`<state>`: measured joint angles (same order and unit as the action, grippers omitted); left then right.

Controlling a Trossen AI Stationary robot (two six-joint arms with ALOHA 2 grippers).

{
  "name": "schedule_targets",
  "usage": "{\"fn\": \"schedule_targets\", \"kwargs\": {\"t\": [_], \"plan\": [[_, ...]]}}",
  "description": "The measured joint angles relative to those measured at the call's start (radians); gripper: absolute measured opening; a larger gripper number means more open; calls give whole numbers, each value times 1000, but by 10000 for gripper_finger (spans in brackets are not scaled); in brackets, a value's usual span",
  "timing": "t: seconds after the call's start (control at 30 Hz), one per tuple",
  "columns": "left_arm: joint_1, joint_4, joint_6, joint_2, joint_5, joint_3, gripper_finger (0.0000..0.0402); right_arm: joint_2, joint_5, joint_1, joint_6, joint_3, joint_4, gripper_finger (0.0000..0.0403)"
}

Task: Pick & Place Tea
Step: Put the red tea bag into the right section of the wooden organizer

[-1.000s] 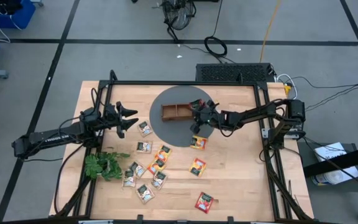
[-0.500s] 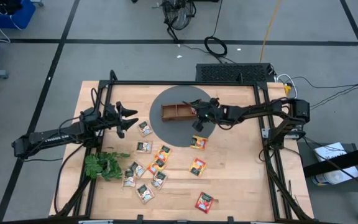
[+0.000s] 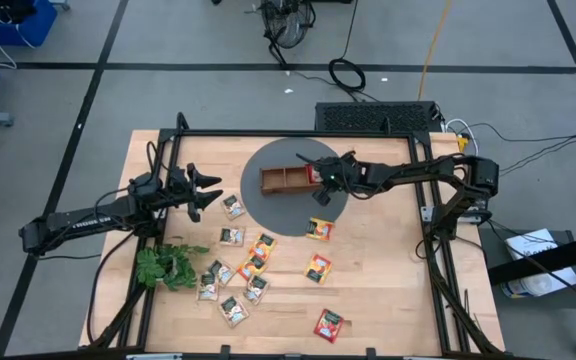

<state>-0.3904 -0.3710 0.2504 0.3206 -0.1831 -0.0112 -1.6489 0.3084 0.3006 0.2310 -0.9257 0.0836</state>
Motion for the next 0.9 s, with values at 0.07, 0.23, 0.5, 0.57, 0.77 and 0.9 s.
{"fn": "schedule_targets", "kwargs": {"t": [0.07, 0.23, 0.5, 0.57, 0.77, 0.9], "plan": [[0, 0, 0, 0, 0, 0, 214, 0, 3, -7, 2, 0, -3, 0], [0, 0, 0, 0, 0, 0, 214, 0, 12, -38, 12, 1, -6, 0], [0, 0, 0, 0, 0, 0, 214, 132, 156, -209, -32, 2, 64, 0], [0, 0, 0, 0, 0, 0, 214, 181, 104, -297, -38, 2, 102, 0], [0, 0, 0, 0, 0, 0, 214, 232, 180, -674, -129, -54, 138, 0], [0, 0, 0, 0, 0, 0, 214, 170, 299, -862, 30, -189, 250, 0]]}}
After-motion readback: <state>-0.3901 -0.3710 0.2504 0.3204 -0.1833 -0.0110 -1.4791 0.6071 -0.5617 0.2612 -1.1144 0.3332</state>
